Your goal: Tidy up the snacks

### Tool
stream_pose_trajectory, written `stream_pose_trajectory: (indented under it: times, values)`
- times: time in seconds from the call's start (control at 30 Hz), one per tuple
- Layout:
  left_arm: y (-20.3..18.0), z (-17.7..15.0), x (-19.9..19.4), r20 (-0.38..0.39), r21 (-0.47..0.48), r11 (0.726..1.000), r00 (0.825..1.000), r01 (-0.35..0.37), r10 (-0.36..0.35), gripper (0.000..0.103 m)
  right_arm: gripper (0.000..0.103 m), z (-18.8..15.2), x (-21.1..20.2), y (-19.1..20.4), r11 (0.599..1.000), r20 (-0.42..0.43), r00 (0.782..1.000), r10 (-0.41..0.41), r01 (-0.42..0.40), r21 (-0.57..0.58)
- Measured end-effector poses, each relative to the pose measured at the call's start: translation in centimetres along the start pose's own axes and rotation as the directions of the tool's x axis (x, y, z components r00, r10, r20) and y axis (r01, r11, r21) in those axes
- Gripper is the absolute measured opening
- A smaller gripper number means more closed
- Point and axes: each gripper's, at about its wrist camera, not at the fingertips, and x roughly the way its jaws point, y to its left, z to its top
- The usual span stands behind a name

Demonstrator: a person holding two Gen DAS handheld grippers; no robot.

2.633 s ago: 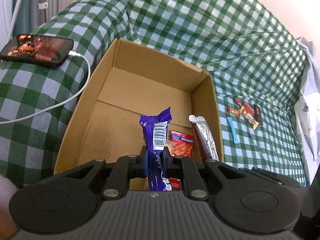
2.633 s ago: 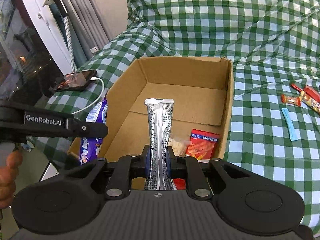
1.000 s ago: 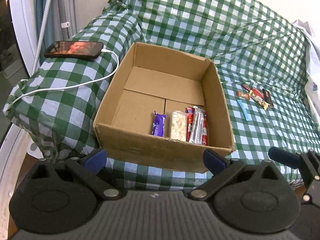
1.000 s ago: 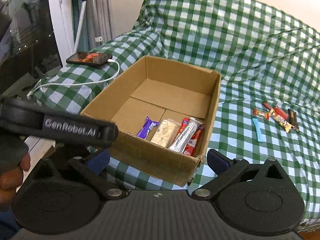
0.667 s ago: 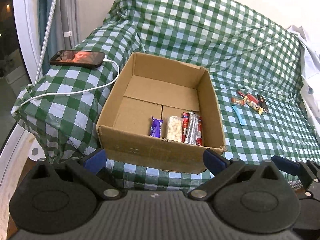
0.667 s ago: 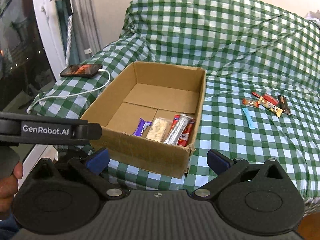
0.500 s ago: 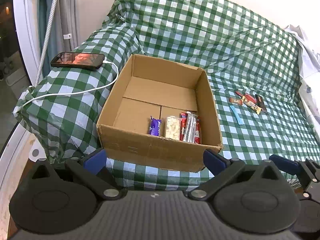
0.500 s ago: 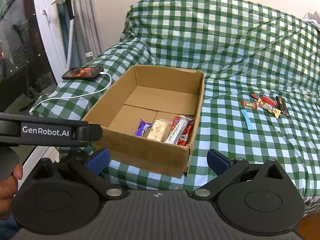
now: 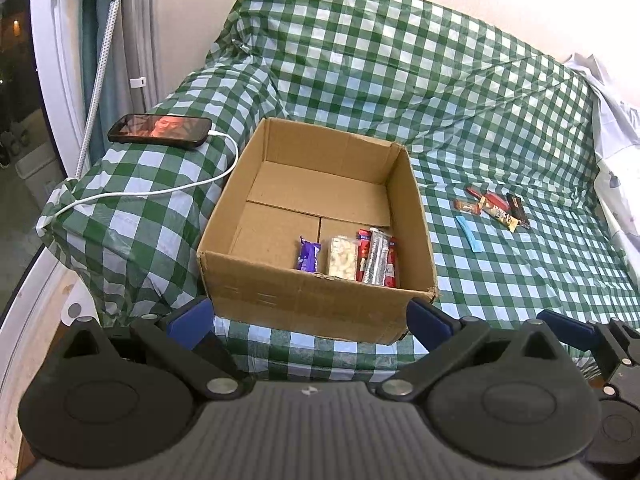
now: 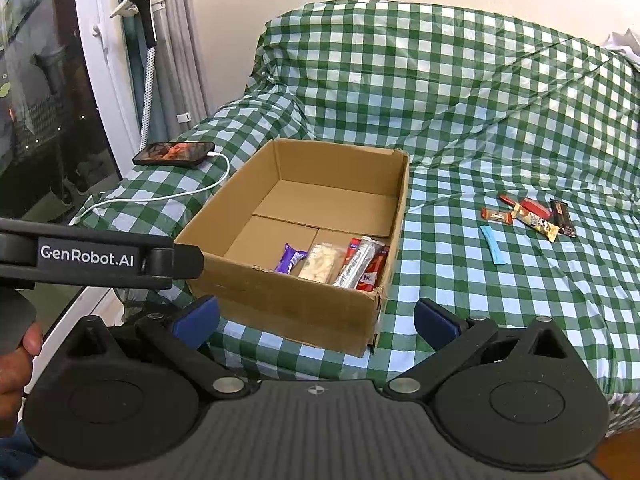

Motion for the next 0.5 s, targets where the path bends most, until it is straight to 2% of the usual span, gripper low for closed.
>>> stream_pose_trajectory:
  times: [0.5]
  values:
    - [0.28, -0.12, 0.02, -0.019, -0.002, 1.0, 1.0, -0.006, 0.006, 0.103, 0.102, -0.21, -0.35, 0.03, 1.0, -0.001, 1.0, -0.003, 0.003, 0.001]
